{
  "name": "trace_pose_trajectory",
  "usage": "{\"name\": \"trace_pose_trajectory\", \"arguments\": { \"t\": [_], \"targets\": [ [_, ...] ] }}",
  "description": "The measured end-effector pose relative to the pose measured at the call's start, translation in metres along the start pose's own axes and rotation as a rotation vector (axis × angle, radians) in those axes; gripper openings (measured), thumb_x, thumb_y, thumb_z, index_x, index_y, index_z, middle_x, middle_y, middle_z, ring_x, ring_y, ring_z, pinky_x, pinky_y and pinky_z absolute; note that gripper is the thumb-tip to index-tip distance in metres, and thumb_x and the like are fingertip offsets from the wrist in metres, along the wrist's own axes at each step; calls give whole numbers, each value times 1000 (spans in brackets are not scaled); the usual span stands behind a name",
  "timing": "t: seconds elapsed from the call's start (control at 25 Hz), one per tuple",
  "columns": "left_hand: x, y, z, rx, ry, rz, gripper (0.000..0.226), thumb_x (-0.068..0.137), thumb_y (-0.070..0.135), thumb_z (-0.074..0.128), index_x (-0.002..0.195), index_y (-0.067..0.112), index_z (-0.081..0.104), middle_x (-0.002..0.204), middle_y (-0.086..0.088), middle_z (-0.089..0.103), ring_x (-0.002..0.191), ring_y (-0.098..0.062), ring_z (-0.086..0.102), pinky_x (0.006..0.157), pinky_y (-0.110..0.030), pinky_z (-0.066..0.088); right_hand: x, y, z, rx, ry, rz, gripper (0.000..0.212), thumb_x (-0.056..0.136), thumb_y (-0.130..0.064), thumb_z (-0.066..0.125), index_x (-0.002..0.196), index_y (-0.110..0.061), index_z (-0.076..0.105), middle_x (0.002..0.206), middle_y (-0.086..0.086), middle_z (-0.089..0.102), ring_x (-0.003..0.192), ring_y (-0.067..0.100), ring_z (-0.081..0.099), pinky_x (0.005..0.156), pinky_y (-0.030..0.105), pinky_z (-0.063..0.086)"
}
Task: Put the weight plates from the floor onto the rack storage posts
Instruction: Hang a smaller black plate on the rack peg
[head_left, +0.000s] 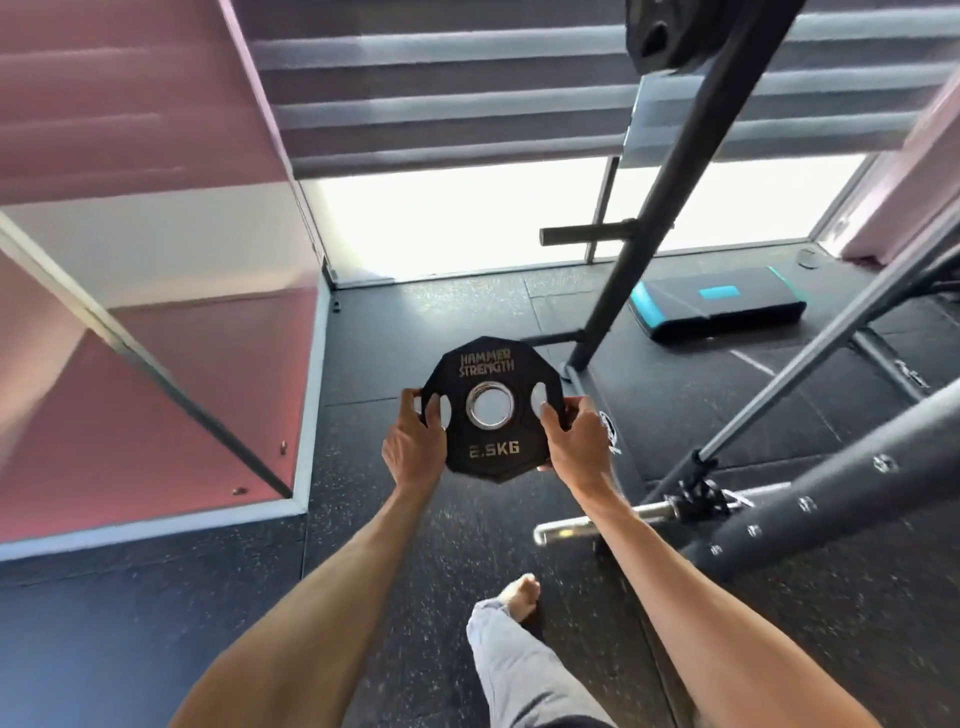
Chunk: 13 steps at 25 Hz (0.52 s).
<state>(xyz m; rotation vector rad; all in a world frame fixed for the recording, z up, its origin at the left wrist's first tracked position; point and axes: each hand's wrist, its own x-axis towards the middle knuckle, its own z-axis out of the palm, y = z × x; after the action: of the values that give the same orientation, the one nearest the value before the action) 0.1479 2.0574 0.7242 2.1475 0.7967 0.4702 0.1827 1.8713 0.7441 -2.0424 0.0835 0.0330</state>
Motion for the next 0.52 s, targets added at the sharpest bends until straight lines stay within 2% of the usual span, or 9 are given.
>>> {"name": "trace_pose_trajectory", "arguments": {
  "t": [0.04,0.12,0.24,0.32,0.36,0.48,0.52],
  "targets": [
    [25,9,8,-6,25,29,33,102,37,47,123,12,54,92,-19,73,86,-40,68,68,-34,39,24,-10,5,-19,28,-39,23,95,-33,62,98,-12,54,80,-5,61,69,10,61,57,10,48],
    [75,35,29,-37,81,57,30,103,35,47,121,12,55,89,-21,72,83,-42,68,66,-36,39,76,-35,13,-23,78,-102,22,97,-30,61,103,-10,54,82,-6,60,75,13,61,57,10,43],
    [153,86,50,-65,180,85,28,103,35,46,119,14,57,88,-19,73,81,-40,68,66,-34,40,155,-72,18,23,123,-167,24,95,-35,60,106,-14,52,90,-1,67,84,20,68,70,36,57],
    [194,125,59,-131,246,119,29,104,34,45,118,14,60,90,-14,74,81,-37,68,67,-29,37,203,-103,16,35,176,-221,27,94,-41,59,107,-18,52,91,-1,69,86,21,68,74,44,58],
    [218,144,63,-158,284,137,30,104,35,44,119,14,60,90,-11,75,81,-35,69,68,-29,39,228,-121,13,38,192,-255,27,94,-41,59,108,-18,53,90,-3,69,85,20,68,74,41,57],
    [277,194,70,-226,347,228,32,105,38,39,122,19,58,88,-5,75,75,-30,69,67,-31,50,280,-176,1,55,235,-369,28,97,-31,61,113,-9,53,86,-8,63,82,15,64,64,9,45],
    [296,211,72,-262,364,259,31,105,38,39,122,19,59,89,-3,74,74,-27,69,66,-29,49,295,-191,-3,54,257,-413,28,97,-28,61,114,-7,53,87,-7,62,79,11,63,61,4,42]
  ]
}}
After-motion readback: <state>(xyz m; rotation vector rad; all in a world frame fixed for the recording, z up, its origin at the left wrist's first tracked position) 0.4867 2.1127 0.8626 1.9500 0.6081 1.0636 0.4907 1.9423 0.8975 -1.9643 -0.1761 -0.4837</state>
